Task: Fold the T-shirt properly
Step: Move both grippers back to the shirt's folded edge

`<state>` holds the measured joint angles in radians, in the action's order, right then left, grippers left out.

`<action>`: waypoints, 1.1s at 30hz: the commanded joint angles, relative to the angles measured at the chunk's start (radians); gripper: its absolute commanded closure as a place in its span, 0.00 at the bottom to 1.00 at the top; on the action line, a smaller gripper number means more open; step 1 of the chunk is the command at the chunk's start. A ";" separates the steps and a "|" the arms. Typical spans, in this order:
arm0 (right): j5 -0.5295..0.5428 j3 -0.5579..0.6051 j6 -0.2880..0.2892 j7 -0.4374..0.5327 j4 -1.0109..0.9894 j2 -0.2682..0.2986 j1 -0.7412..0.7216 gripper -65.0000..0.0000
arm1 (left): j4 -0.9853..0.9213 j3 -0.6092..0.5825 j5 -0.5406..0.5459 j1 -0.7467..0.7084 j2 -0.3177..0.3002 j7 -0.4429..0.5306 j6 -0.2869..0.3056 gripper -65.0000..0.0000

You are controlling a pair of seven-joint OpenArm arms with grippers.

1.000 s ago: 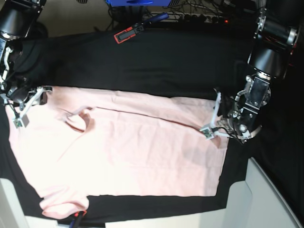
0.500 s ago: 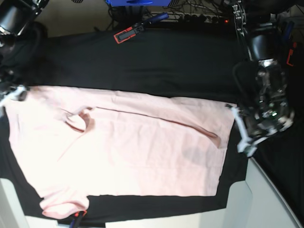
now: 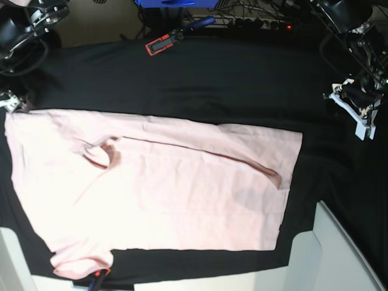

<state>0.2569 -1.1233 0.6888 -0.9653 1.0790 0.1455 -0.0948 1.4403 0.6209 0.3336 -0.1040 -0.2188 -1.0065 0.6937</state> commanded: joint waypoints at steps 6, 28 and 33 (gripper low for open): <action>0.023 -0.011 0.009 0.030 -0.107 0.096 -0.053 0.45 | 0.020 0.004 0.049 -0.046 -0.004 0.018 0.004 0.59; 0.187 -0.004 0.009 0.078 -0.360 0.194 -0.105 0.27 | 0.010 0.001 0.045 -0.099 0.035 0.127 0.004 0.59; 0.187 -0.004 0.009 0.078 -0.360 0.187 -0.112 0.27 | 0.010 0.003 0.045 -0.099 0.052 0.125 0.004 0.59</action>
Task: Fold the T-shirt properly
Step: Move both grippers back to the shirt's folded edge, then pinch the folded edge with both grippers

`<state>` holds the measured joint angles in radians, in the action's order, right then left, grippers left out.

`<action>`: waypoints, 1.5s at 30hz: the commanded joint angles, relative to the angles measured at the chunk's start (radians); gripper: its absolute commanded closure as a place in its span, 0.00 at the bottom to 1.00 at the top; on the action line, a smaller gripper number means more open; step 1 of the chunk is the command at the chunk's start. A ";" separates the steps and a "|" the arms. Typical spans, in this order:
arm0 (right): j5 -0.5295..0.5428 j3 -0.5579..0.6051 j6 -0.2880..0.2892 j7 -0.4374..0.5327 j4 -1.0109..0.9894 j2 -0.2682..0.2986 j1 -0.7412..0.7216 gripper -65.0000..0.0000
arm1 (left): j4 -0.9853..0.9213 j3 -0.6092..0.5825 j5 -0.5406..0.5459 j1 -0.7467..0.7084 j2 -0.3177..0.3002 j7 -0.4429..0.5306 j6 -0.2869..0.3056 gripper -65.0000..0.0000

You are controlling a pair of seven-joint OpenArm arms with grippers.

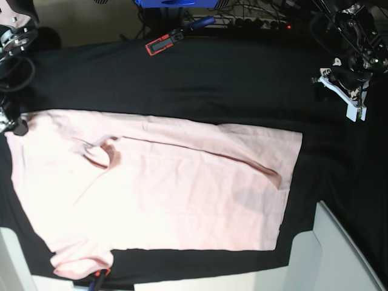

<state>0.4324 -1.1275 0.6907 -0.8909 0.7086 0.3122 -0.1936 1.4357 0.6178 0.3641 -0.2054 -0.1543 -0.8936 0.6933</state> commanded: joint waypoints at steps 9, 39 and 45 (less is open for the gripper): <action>0.012 0.000 0.007 0.003 0.009 0.018 -0.013 0.62 | 0.015 0.006 0.014 0.002 -0.009 0.012 0.005 0.59; 0.012 0.002 0.007 -0.006 -0.068 0.026 -0.020 1.00 | -0.082 0.149 0.026 0.199 0.108 0.017 0.005 0.53; 0.012 0.002 0.007 -0.007 -0.068 0.026 -0.020 1.00 | -0.085 0.150 0.016 0.271 0.084 0.017 0.005 0.54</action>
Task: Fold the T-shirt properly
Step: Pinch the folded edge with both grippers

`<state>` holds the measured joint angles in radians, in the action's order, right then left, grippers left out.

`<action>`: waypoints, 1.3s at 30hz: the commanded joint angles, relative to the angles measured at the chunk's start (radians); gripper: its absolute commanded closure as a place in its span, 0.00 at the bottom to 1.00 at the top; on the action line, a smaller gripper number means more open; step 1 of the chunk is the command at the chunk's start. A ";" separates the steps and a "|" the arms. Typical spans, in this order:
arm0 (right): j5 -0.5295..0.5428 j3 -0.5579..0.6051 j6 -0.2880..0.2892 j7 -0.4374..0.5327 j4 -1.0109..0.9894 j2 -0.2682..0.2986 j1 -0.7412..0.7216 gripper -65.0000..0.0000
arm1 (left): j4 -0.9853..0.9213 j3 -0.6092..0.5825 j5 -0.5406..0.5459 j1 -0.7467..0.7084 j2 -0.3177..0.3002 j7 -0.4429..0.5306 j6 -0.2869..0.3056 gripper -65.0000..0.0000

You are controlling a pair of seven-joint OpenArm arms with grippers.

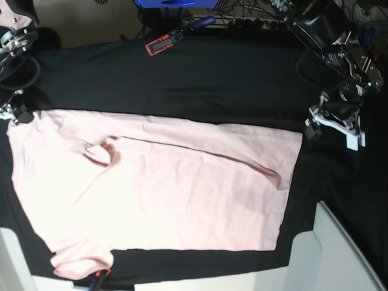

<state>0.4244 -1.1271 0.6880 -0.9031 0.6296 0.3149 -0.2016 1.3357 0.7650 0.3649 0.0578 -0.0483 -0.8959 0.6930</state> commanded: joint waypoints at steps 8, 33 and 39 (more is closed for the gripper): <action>0.020 0.002 0.010 -0.029 0.017 0.023 -0.012 1.00 | -0.154 0.001 0.013 0.080 -0.072 0.113 0.005 0.54; 0.020 0.002 0.010 -0.027 0.019 0.023 0.000 1.00 | -0.424 -0.105 -0.020 0.153 -0.092 0.263 -0.105 0.52; 0.020 0.002 0.010 -0.027 0.019 0.023 0.001 1.00 | -0.482 -0.140 -0.013 0.155 -0.091 0.291 -0.108 0.52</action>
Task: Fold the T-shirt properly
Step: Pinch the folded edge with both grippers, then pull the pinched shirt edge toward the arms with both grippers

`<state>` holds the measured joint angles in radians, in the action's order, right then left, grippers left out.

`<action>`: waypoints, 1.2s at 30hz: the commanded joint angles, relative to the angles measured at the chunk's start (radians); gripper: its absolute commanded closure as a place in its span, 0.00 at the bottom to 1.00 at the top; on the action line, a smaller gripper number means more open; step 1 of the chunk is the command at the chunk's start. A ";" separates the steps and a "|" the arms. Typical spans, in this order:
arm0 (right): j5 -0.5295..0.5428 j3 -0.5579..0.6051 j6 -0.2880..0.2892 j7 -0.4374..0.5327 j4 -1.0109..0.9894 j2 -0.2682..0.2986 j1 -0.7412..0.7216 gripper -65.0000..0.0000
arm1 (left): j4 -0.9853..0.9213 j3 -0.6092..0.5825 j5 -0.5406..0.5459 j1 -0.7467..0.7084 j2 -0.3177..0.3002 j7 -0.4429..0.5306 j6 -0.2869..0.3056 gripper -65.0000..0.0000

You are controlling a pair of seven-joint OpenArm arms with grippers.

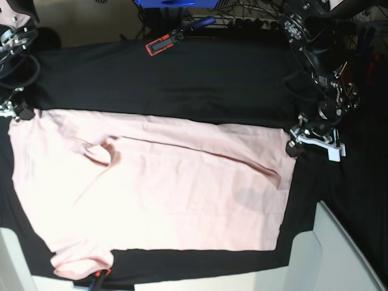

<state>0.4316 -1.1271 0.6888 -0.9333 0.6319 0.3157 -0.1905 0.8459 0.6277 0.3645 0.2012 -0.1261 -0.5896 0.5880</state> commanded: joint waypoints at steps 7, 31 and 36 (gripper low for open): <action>0.013 0.002 0.009 0.003 0.016 0.023 -0.010 1.00 | 0.011 -0.004 -0.011 0.010 0.006 -0.020 -0.003 0.53; 0.013 0.002 0.009 0.003 0.018 0.024 -0.008 1.00 | 0.160 0.050 -0.011 -0.038 0.010 -0.114 -0.003 1.00; 0.013 0.002 0.009 0.000 0.065 0.024 0.006 1.00 | 0.286 0.056 -0.011 -0.061 0.023 -0.195 -0.003 1.00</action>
<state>0.4278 -1.1271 0.6907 -0.9447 0.6773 0.3119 -0.1726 1.1130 0.6800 0.3500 0.1371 -0.0887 -0.7963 0.5877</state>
